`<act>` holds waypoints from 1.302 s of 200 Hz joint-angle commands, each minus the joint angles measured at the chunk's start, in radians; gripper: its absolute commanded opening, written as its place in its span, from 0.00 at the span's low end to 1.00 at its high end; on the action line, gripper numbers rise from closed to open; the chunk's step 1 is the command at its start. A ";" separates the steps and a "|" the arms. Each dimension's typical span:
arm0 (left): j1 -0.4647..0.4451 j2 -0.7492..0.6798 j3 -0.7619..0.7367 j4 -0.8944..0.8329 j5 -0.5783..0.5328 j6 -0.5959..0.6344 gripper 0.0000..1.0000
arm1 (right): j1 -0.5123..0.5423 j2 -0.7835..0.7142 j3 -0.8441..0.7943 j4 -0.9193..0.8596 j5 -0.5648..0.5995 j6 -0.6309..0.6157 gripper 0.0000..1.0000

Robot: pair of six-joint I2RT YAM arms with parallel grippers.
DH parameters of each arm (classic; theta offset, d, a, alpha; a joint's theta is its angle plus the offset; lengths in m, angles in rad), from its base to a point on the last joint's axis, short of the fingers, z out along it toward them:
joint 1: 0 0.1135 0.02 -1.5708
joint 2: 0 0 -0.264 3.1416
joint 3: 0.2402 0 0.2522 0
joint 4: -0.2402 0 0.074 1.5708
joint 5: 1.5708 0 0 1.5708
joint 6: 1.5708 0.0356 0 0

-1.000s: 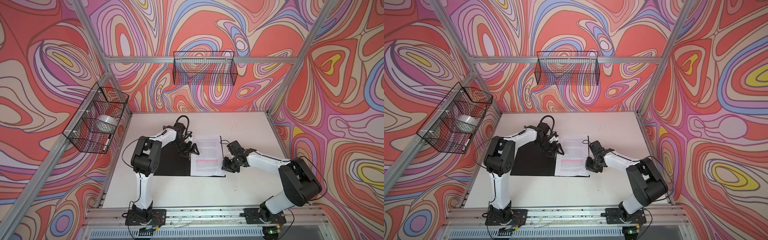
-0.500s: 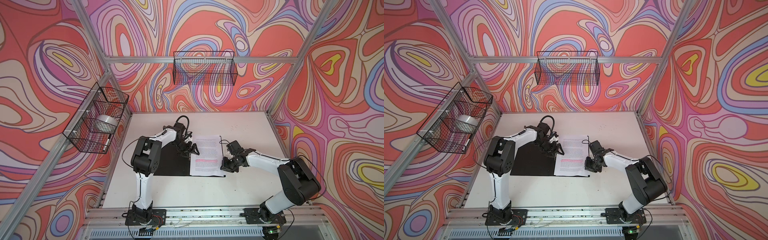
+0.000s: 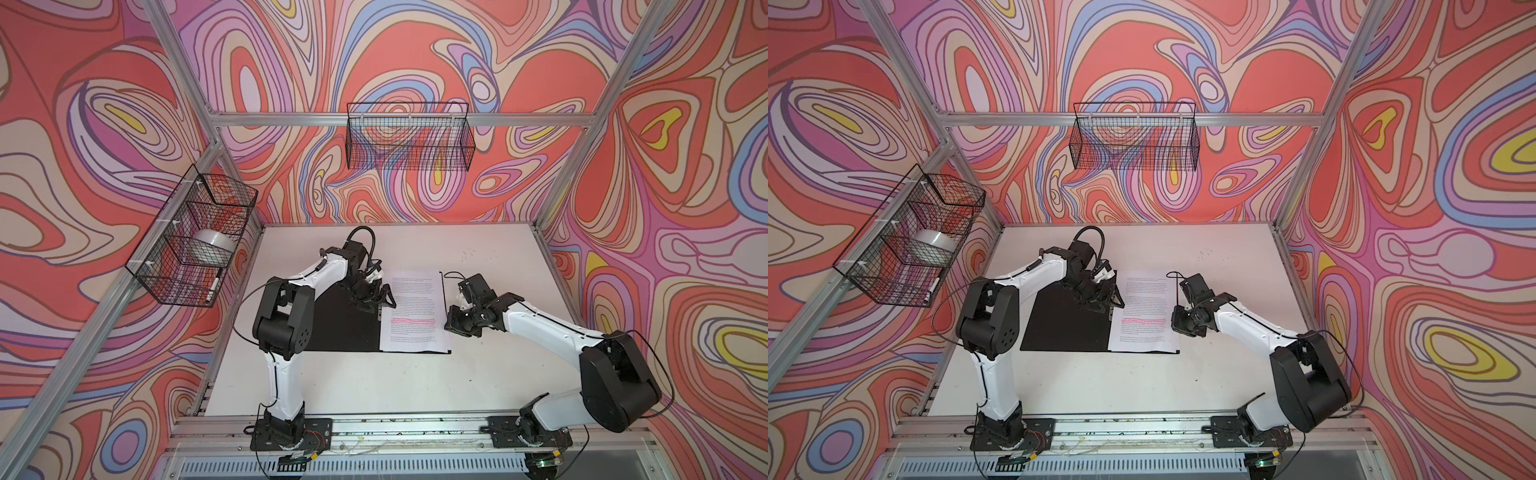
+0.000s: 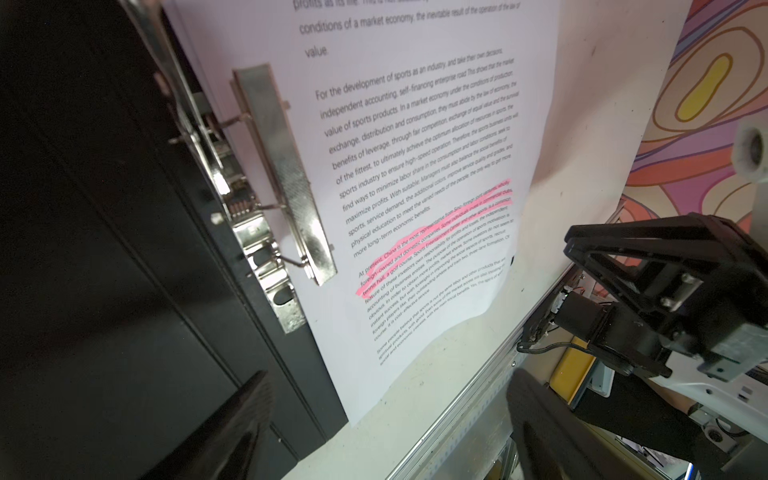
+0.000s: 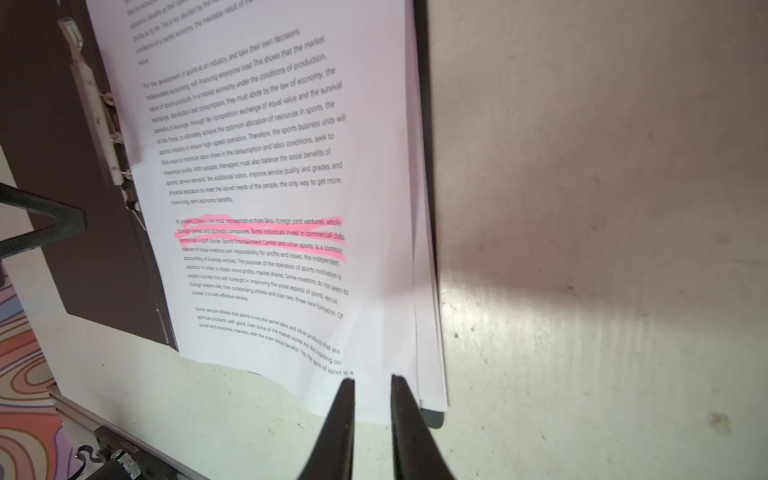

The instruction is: Put the files into the folder

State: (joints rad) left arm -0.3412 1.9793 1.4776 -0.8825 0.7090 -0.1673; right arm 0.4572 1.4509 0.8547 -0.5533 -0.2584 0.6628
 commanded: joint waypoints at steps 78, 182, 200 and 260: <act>0.010 -0.013 -0.001 -0.020 -0.025 0.004 0.88 | 0.056 0.139 0.012 0.065 -0.036 -0.007 0.15; 0.009 -0.019 0.035 -0.065 -0.018 0.013 0.88 | 0.072 0.163 0.034 0.029 0.005 -0.025 0.15; 0.009 -0.024 0.049 -0.078 -0.037 0.023 0.88 | 0.072 0.145 0.050 0.020 0.011 -0.035 0.15; 0.009 -0.084 0.015 -0.079 -0.089 0.040 0.88 | 0.072 0.084 0.107 -0.035 0.075 -0.052 0.21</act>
State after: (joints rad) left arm -0.3386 1.9514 1.5028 -0.9237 0.6498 -0.1532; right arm 0.5251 1.5703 0.9356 -0.5587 -0.2329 0.6281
